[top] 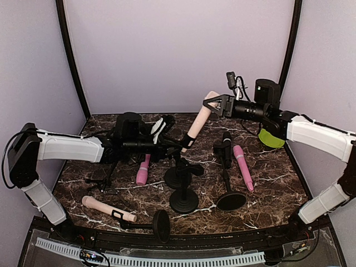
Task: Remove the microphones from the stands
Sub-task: Remove the microphone from the microphone stand.
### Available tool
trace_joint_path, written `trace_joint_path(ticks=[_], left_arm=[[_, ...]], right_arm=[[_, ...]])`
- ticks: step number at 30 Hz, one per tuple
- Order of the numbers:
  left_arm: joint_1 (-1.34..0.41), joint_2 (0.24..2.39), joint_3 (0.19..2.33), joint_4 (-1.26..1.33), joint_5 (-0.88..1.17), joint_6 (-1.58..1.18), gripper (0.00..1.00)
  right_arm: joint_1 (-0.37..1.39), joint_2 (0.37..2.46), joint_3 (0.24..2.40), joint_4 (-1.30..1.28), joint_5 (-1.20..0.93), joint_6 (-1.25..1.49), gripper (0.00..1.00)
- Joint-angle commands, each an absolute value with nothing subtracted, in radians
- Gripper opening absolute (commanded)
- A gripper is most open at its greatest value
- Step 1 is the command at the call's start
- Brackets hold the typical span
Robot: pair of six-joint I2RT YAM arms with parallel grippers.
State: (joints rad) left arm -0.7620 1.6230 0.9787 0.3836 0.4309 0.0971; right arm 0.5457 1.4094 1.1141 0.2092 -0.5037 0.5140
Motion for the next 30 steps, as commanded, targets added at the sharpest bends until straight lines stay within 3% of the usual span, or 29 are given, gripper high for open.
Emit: trace_joint_path(ticks=[1, 10, 30], left_arm=[[-0.748, 1.626, 0.922, 0.246, 0.412, 0.067, 0.00], [-0.748, 1.637, 0.924, 0.232, 0.410, 0.075, 0.00], [-0.746, 1.653, 0.932, 0.212, 0.413, 0.074, 0.00]], right_arm=[[0.515, 1.356, 1.205, 0.240, -0.280, 0.536, 0.12], [0.515, 1.345, 1.206, 0.217, -0.254, 0.538, 0.14], [0.516, 1.255, 1.167, 0.346, -0.590, 0.371, 0.14]])
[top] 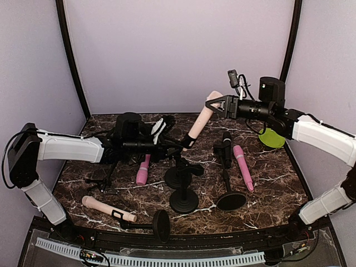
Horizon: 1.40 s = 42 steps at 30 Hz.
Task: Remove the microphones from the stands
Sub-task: Remove the microphone from the microphone stand.
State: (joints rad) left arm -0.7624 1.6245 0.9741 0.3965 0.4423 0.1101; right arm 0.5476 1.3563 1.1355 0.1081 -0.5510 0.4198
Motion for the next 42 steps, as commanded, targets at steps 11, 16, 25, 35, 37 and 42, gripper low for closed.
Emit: trace_joint_path(ticks=[11, 16, 25, 35, 37, 42], left_arm=[[-0.747, 1.658, 0.936, 0.197, 0.379, 0.076, 0.00], [-0.747, 1.659, 0.934, 0.189, 0.360, 0.080, 0.00], [-0.746, 1.663, 0.933, 0.182, 0.351, 0.083, 0.00], [-0.746, 1.662, 0.928, 0.179, 0.355, 0.082, 0.00], [-0.746, 1.662, 0.927, 0.180, 0.354, 0.083, 0.00], [-0.746, 1.667, 0.926, 0.182, 0.357, 0.081, 0.00]], right_arm=[[0.515, 1.278, 1.223, 0.190, -0.362, 0.435, 0.13], [0.515, 1.269, 1.236, 0.150, -0.263, 0.476, 0.13], [0.508, 1.253, 1.240, 0.139, -0.207, 0.496, 0.13], [0.479, 1.226, 1.198, 0.258, -0.398, 0.457, 0.14], [0.477, 1.210, 1.185, 0.275, -0.413, 0.441, 0.14], [0.470, 1.177, 1.157, 0.309, -0.468, 0.414, 0.13]])
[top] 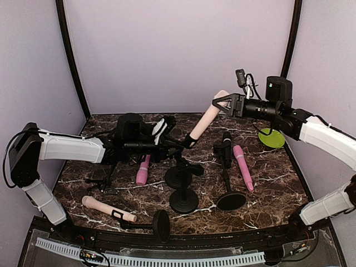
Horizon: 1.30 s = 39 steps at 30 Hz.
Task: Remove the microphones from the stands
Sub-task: Remove the microphone from the microphone stand.
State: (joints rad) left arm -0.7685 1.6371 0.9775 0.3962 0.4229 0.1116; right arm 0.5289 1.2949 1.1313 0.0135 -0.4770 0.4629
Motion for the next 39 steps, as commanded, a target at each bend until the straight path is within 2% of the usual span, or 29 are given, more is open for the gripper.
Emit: trace_joint_path(ticks=[1, 8, 13, 15, 19, 23, 30, 34, 39], left_arm=[[-0.746, 1.667, 0.926, 0.182, 0.357, 0.081, 0.00], [-0.747, 1.671, 0.925, 0.185, 0.359, 0.076, 0.00], [-0.747, 1.664, 0.931, 0.190, 0.372, 0.067, 0.00], [-0.746, 1.653, 0.940, 0.195, 0.376, 0.062, 0.07], [-0.746, 1.617, 0.969, 0.210, 0.381, 0.052, 0.42], [-0.747, 1.572, 1.030, 0.206, 0.369, 0.031, 0.58], [-0.746, 1.432, 1.062, 0.188, 0.285, 0.005, 0.73], [-0.703, 1.339, 1.071, 0.091, 0.258, -0.056, 0.85], [-0.568, 1.242, 1.068, -0.009, 0.338, -0.157, 0.90]], right_arm=[[0.470, 1.172, 1.154, 0.311, -0.481, 0.409, 0.13], [0.467, 1.132, 1.143, 0.266, -0.466, 0.386, 0.13], [0.468, 1.082, 1.161, 0.091, -0.279, 0.306, 0.13], [0.466, 1.062, 1.166, -0.005, -0.175, 0.278, 0.13], [0.466, 1.023, 1.157, -0.218, 0.067, 0.240, 0.13], [0.466, 0.996, 1.124, -0.377, 0.247, 0.256, 0.14], [0.460, 1.031, 1.067, -0.561, 0.414, 0.310, 0.14], [0.451, 1.099, 1.103, -0.701, 0.446, 0.308, 0.15], [0.408, 1.199, 1.154, -0.815, 0.418, 0.293, 0.16]])
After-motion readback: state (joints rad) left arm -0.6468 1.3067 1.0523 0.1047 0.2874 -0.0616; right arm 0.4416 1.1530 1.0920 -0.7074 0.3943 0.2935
